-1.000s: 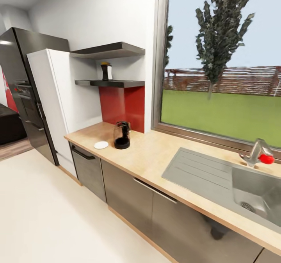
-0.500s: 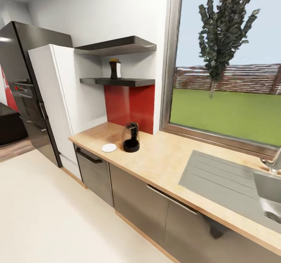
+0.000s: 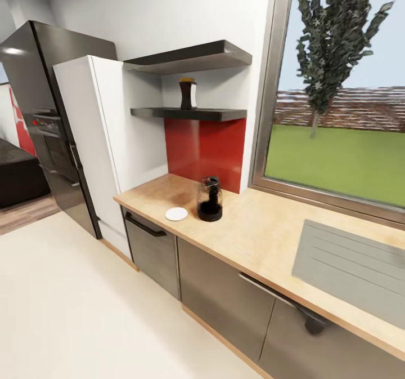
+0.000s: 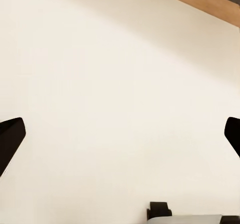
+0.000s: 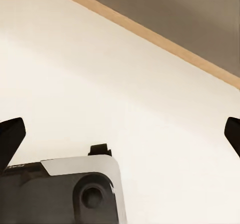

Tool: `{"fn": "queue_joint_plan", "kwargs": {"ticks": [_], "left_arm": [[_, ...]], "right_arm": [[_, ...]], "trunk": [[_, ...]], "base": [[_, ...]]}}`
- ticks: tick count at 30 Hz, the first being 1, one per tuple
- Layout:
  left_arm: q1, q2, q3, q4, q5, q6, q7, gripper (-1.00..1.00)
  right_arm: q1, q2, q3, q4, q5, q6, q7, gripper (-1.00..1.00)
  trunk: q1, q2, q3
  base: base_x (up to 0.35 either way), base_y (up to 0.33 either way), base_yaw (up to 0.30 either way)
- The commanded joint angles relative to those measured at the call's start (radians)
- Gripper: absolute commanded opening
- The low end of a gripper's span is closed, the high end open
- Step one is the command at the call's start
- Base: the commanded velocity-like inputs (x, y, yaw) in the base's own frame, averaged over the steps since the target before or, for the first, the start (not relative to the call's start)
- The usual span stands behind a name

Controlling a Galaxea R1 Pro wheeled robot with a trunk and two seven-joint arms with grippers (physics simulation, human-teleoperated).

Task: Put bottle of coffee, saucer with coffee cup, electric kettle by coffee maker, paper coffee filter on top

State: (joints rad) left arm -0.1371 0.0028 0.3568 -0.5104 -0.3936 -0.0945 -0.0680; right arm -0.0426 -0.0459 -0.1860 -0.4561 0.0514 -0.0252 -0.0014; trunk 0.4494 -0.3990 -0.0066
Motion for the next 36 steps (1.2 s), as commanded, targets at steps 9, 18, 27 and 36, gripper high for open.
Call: {"fn": "queue_joint_plan", "kwargs": {"ticks": [9, 18, 27, 36], "left_arm": [[-0.001, -0.001, 0.008, 0.001, -0.010, -0.006, -0.007, 1.00], [-0.001, -0.001, 0.008, 0.001, -0.010, -0.006, -0.007, 1.00], [-0.001, 0.000, 0.008, 0.001, -0.010, -0.006, -0.007, 1.00], [-0.001, -0.001, 0.008, 0.001, -0.010, -0.006, -0.007, 1.00]], "right_arm": [[0.000, 0.001, -0.004, 0.001, 0.005, -0.004, 0.000, 1.00], [0.000, 0.001, -0.004, 0.001, 0.005, -0.004, 0.000, 1.00], [0.000, 0.001, -0.004, 0.001, 0.005, -0.004, 0.000, 1.00], [0.000, 0.001, -0.004, 0.001, 0.005, -0.004, 0.002, 1.00]], "trunk": [[0.001, -0.001, -0.015], [0.001, -0.001, -0.029], [0.001, -0.001, -0.044], [0.001, -0.001, -0.058]], "base": [[0.147, 0.313, 0.022], [0.194, 0.298, 0.000], [0.241, 0.252, 0.000], [0.239, 0.259, -0.001]]}}
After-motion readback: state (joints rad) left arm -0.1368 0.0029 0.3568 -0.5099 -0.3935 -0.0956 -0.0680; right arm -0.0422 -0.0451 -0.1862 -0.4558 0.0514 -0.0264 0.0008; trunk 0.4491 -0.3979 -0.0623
